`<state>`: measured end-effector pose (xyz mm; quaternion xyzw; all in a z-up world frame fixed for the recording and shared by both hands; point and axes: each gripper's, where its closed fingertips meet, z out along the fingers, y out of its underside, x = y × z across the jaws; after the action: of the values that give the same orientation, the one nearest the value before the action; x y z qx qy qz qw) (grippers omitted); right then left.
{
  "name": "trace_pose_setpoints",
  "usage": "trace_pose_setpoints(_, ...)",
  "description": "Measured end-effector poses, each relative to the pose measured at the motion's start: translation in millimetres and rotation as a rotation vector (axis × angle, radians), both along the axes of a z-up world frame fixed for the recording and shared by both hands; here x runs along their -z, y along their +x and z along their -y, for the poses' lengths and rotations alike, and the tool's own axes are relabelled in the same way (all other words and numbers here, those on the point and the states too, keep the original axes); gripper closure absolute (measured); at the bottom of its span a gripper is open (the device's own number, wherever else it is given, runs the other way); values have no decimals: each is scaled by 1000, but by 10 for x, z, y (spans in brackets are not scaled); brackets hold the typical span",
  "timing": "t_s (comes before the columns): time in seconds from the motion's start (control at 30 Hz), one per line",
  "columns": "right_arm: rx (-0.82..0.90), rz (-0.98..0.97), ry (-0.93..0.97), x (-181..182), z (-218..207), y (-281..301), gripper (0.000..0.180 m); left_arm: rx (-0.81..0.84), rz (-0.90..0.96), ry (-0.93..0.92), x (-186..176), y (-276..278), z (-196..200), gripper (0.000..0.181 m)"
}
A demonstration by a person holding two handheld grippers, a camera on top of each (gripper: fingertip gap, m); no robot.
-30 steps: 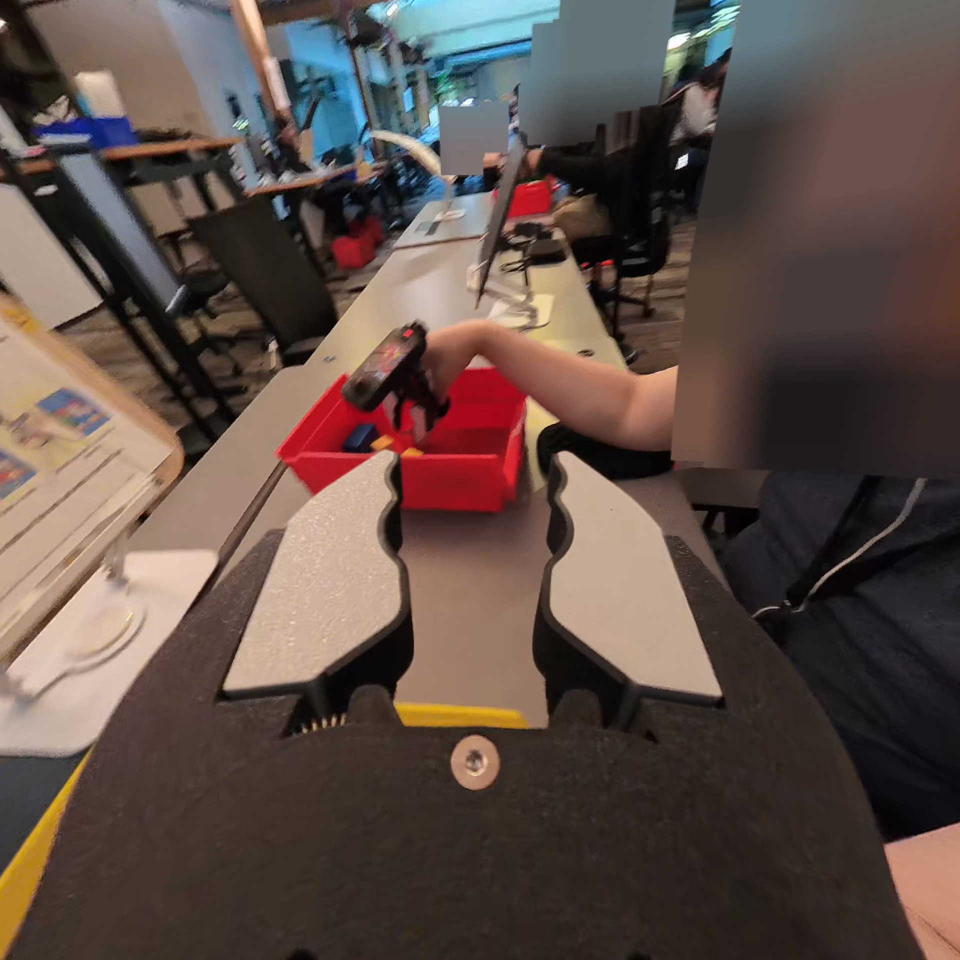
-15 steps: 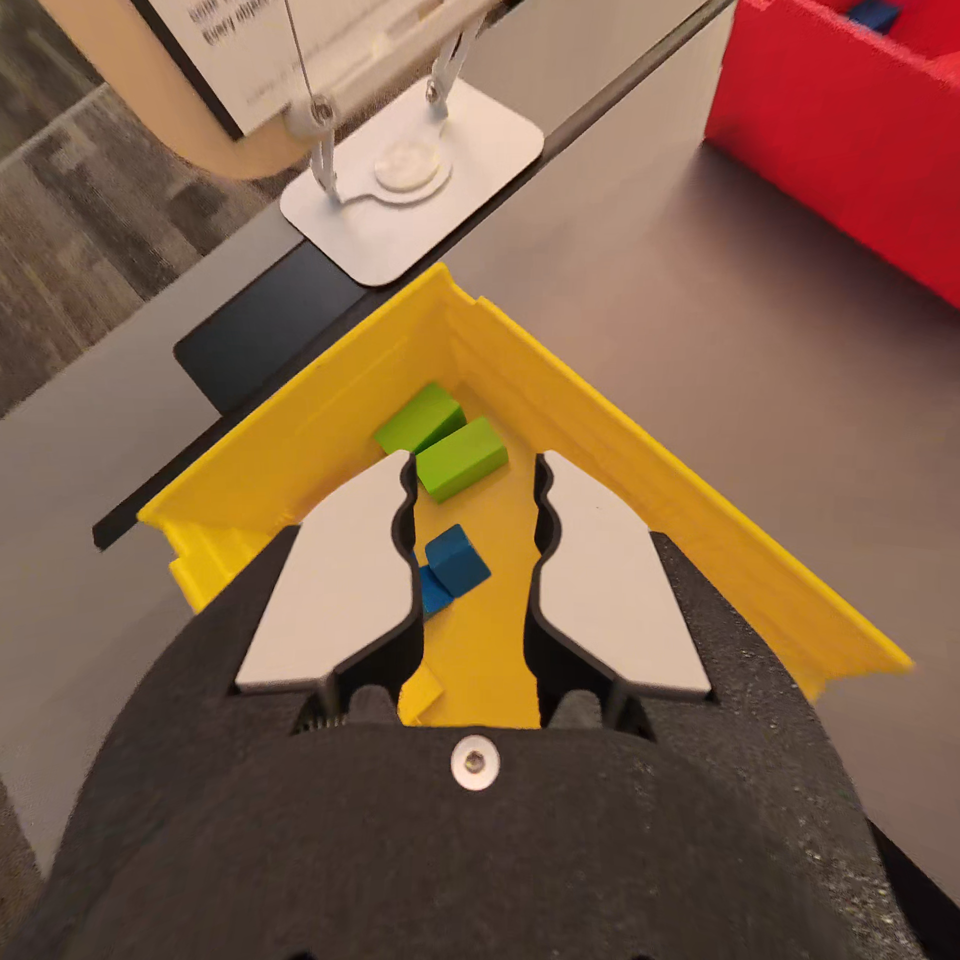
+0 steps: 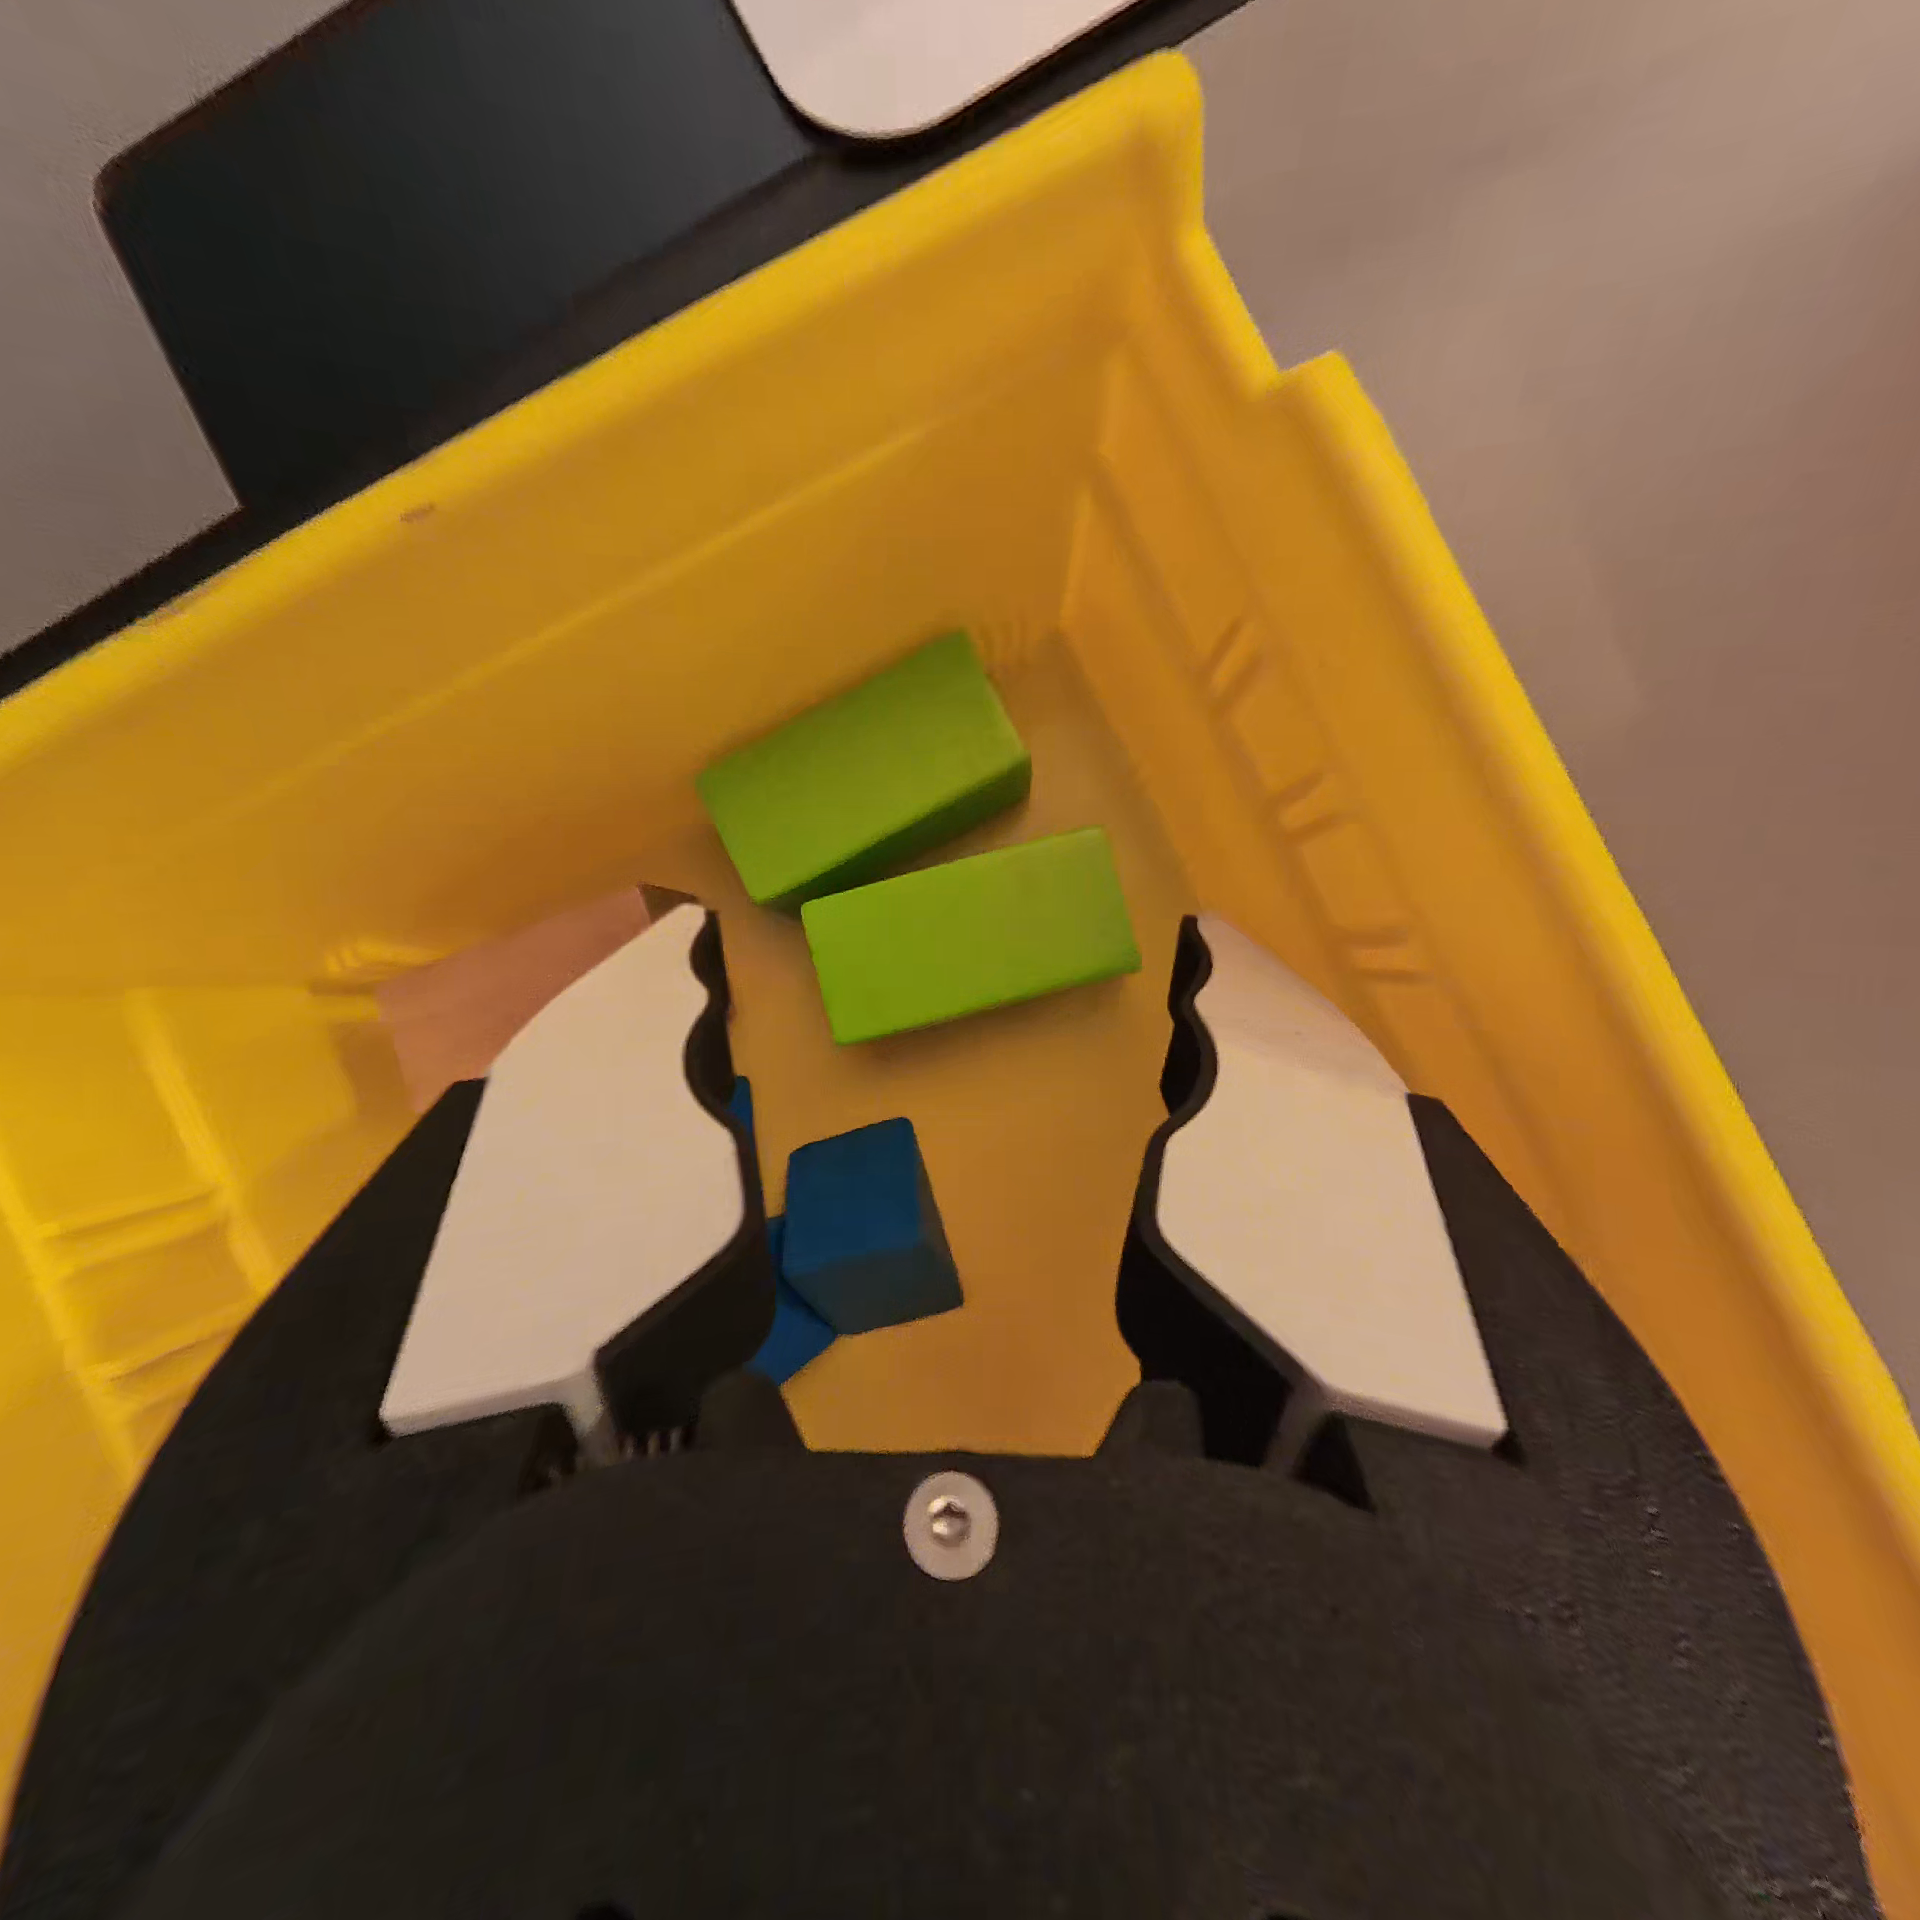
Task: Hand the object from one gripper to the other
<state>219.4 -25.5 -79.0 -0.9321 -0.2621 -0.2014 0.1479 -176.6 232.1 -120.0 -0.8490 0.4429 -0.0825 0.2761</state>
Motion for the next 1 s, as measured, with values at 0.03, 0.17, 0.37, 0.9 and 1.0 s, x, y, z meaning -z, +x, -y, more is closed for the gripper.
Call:
trace_pose_setpoints(0.03, 1, -1, -1, 2, 7, 5, 129, -20, -6, -10, 31, 3, 0, 100)
trace_pose_setpoints(0.17, 7, -8, -9, 17, 32, 23, 129, -88, -43, -62, 157, -47, 16, 102)
trace_pose_setpoints(0.37, 12, -5, -18, 33, 55, 43, 130, -119, -23, -106, 206, -49, 33, 113)
trace_pose_setpoints(0.9, -156, 106, 355, -758, -451, -479, 133, 70, 444, -214, -1020, -21, 444, 114)
trace_pose_setpoints(1.0, -453, 5, 570, -1085, -689, -1365, 133, 341, 645, -297, -1529, 211, 999, 114)
